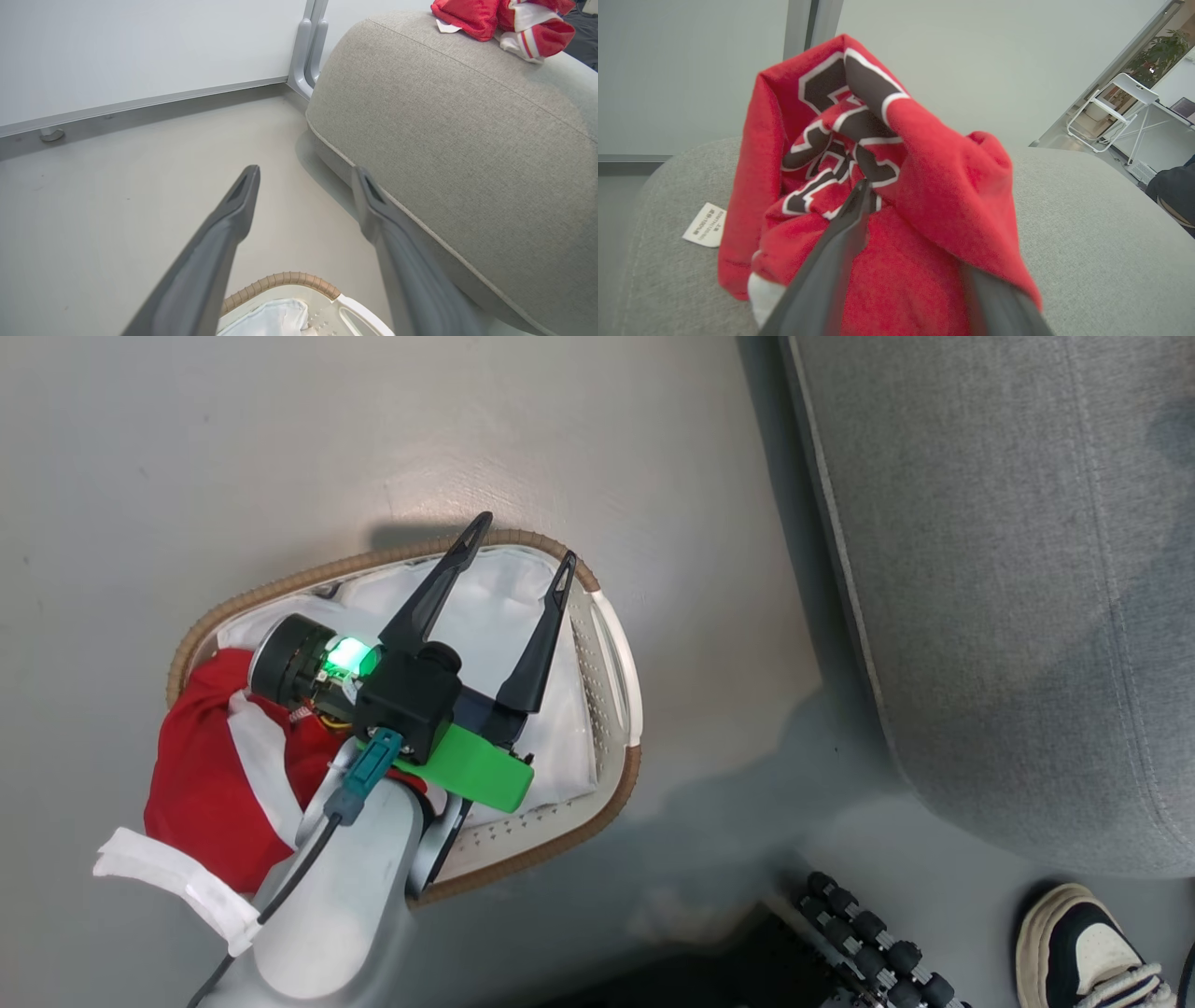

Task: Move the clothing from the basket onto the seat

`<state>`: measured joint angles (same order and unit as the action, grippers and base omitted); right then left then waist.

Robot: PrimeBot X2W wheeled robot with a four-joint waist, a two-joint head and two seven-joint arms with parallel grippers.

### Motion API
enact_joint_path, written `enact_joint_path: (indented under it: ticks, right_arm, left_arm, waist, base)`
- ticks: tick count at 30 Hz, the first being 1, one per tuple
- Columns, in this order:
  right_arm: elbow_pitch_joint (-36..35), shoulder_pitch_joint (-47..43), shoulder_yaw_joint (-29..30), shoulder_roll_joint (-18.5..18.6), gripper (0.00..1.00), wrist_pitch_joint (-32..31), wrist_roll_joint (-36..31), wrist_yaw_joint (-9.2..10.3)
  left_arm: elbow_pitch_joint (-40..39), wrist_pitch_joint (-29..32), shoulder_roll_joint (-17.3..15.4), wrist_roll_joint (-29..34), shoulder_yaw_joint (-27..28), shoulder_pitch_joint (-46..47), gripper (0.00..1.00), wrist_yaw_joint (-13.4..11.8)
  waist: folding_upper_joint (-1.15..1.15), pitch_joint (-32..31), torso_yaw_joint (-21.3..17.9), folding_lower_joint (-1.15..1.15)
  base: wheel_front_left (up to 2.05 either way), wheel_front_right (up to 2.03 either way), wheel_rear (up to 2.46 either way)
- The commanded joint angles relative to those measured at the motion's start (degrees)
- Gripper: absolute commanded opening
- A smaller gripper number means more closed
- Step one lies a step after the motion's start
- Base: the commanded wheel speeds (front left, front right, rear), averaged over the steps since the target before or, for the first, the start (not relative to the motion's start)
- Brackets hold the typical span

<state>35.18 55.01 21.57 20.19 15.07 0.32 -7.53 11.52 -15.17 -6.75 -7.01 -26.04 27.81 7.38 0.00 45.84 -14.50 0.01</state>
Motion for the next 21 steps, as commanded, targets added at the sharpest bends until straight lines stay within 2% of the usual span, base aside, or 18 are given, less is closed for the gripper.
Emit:
enact_joint_path:
  ticks: [1, 11, 21]
  right_arm:
    - [-0.99, -1.8, 0.07, -0.42, 1.0, 0.14, 0.87, 0.08]
    - [-7.74, -13.36, -5.23, -4.0, 1.0, 0.14, 4.02, 0.08]
    - [-9.03, -19.06, -12.92, -3.0, 1.0, 0.14, 6.41, 0.08]
  left_arm:
    - [0.3, 0.03, -0.06, -0.49, 0.16, -0.25, 1.0, 0.19]
    - [1.49, 0.03, 1.45, -1.92, 0.82, -3.56, 1.0, 0.19]
    - [3.12, 0.03, 3.11, -3.32, 1.52, -6.93, 1.0, 0.19]
  waist:
    - [0.0, -1.99, -0.52, -0.01]
    - [0.0, -10.33, -0.3, -0.01]
    - [0.0, -18.04, 3.66, -0.01]
  base:
    - [0.0, 0.0, 0.0]
    - [0.0, 0.0, 0.0]
    - [0.0, 0.0, 0.0]
